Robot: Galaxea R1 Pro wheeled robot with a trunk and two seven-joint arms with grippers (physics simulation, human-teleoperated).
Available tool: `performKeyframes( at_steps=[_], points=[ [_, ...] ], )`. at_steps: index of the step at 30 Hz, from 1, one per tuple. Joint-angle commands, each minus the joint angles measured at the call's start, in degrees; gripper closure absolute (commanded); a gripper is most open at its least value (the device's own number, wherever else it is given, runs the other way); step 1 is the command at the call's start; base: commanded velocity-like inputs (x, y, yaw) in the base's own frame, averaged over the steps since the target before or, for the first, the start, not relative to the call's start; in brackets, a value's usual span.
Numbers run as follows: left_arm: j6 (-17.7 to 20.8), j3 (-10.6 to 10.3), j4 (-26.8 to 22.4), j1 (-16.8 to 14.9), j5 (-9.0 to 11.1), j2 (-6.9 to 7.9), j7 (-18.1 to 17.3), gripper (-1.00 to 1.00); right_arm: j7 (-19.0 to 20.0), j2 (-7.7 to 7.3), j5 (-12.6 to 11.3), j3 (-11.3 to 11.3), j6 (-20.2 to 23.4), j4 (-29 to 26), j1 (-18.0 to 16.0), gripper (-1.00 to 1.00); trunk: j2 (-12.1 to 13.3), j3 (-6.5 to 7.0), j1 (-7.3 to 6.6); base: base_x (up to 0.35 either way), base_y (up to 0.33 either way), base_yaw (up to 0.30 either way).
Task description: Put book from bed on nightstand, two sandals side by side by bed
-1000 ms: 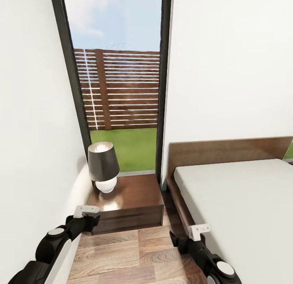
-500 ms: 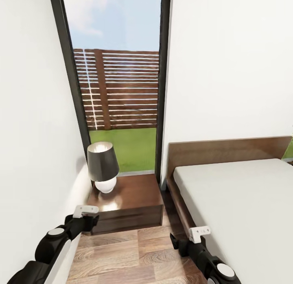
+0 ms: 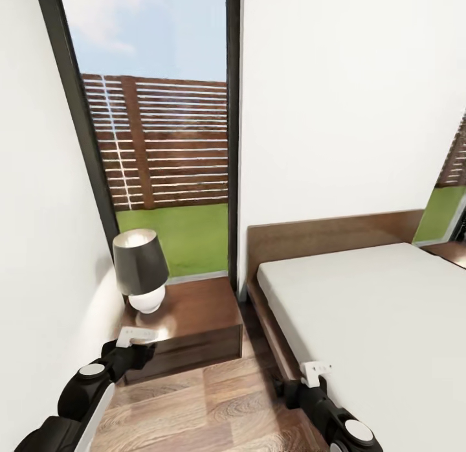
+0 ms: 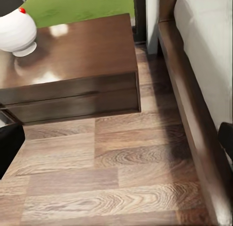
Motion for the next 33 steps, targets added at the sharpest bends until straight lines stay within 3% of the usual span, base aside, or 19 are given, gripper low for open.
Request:
performKeyframes(
  at_steps=[1, 33],
  points=[
    [0.25, -0.16, -0.07, -0.04, 0.36, 0.05, 0.58, -1.00, -0.06, -0.03, -0.29, 0.01, 0.24, -0.14, -0.01, -1.00, -0.04, -0.06, 0.01, 0.000, 0.000, -0.267],
    [-0.09, -0.73, 0.11, -0.03, 0.12, -0.02, 0.55, -1.00, 0.16, 0.16, -0.57, -0.19, 0.23, -0.68, -0.10, -1.00, -0.04, -0.20, 0.01, 0.000, 0.000, -0.272]
  ],
)
